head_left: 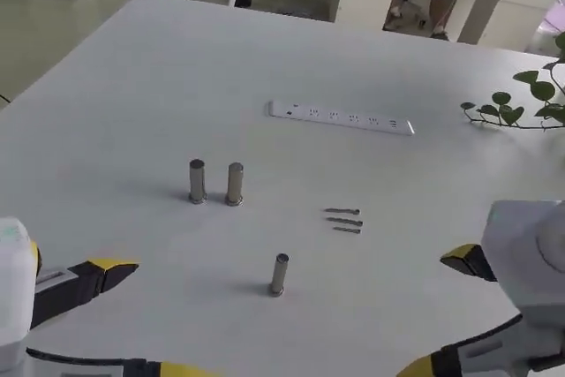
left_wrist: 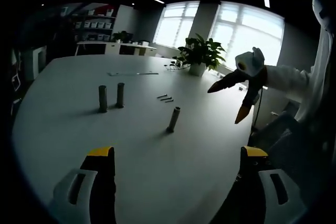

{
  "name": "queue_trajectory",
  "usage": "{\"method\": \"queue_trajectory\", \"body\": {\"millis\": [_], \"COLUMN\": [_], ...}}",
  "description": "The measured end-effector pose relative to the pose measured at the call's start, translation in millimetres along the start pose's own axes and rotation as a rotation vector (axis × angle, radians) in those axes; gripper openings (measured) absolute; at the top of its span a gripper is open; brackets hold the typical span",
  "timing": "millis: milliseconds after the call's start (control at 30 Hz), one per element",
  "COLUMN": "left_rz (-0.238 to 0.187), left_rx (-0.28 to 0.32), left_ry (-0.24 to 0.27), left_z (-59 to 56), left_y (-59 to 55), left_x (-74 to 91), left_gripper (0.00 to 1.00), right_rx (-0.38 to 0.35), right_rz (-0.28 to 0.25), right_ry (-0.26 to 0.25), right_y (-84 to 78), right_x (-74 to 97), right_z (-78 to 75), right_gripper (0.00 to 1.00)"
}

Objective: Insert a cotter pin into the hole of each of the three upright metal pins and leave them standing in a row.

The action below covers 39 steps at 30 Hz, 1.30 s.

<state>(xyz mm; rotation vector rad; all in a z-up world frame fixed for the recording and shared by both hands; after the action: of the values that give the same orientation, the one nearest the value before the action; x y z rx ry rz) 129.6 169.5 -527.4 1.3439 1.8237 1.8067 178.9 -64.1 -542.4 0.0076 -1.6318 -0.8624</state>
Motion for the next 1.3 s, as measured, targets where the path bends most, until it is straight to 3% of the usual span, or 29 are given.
{"method": "queue_trajectory", "body": {"millis": [167, 233, 300, 533, 600, 700, 800, 900, 1033, 1133, 1300], "left_rz": [-0.003, -0.011, -0.015, -0.031, -0.035, -0.036, -0.039, -0.047, -0.052, -0.037, -0.036], "left_rx": [0.006, 0.008, 0.006, 0.003, 0.002, -0.001, 0.014, 0.023, 0.033, 0.033, 0.040], "left_ry": [0.017, 0.024, 0.027, 0.030, 0.028, 0.021, 0.014, 0.012, 0.016, 0.014, -0.009], "left_z": [2.8, 4.2, 4.8, 4.8, 3.3, 1.4, 0.4, -0.1, 2.8, 4.6, 1.2], "left_y": [-1.2, -0.1, 0.8, 5.3, 6.7, 7.0, 6.2, 6.4, 3.2, -0.6, -1.5], "left_x": [6.5, 7.2, 7.3, 5.2, 4.5, 3.0, 2.3, 1.9, -3.6, -8.2, -12.0], "left_gripper": [0.99, 0.99, 0.99, 0.99, 0.99, 0.99, 0.99, 0.99, 0.99, 0.99, 0.99], "right_rx": [0.061, 0.144, 0.230, 0.221, 0.242, 0.299, 0.365, 0.352, 0.354, 0.317, 0.294], "right_rz": [-0.008, 0.056, 0.101, 0.056, 0.065, 0.122, 0.123, 0.132, 0.163, 0.164, 0.156], "right_ry": [0.022, 0.022, -0.017, 0.002, 0.019, 0.075, 0.108, 0.132, 0.158, 0.150, 0.137], "right_y": [15.9, 15.2, 18.5, 42.5, 45.5, 42.9, 46.9, 48.2, 47.4, 49.5, 54.7], "right_x": [-4.7, -2.5, 0.4, -0.4, -5.0, -13.8, -23.5, -33.4, -52.3, -65.8, -77.1], "right_z": [-9.8, -18.3, -32.7, -58.9, -62.9, -62.8, -61.5, -60.6, -64.4, -73.0, -82.6], "right_gripper": [0.91, 0.89, 0.87, 0.77, 0.72, 0.64, 0.57, 0.45, 0.38, 0.36, 0.23]}}
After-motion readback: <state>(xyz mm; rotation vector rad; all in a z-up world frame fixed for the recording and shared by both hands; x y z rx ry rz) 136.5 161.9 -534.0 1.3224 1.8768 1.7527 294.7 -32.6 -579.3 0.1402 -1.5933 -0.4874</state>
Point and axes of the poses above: the centre of the closed fingertips' face, and the gripper's own axes: x roughly backward along the fingers, z roughly to its left, y roughly out of its top, the point moved 2 cm from there along x, roughly backward along the fingers, and after that the axes turned 6 degrees about -x, right-handed, at the moved point
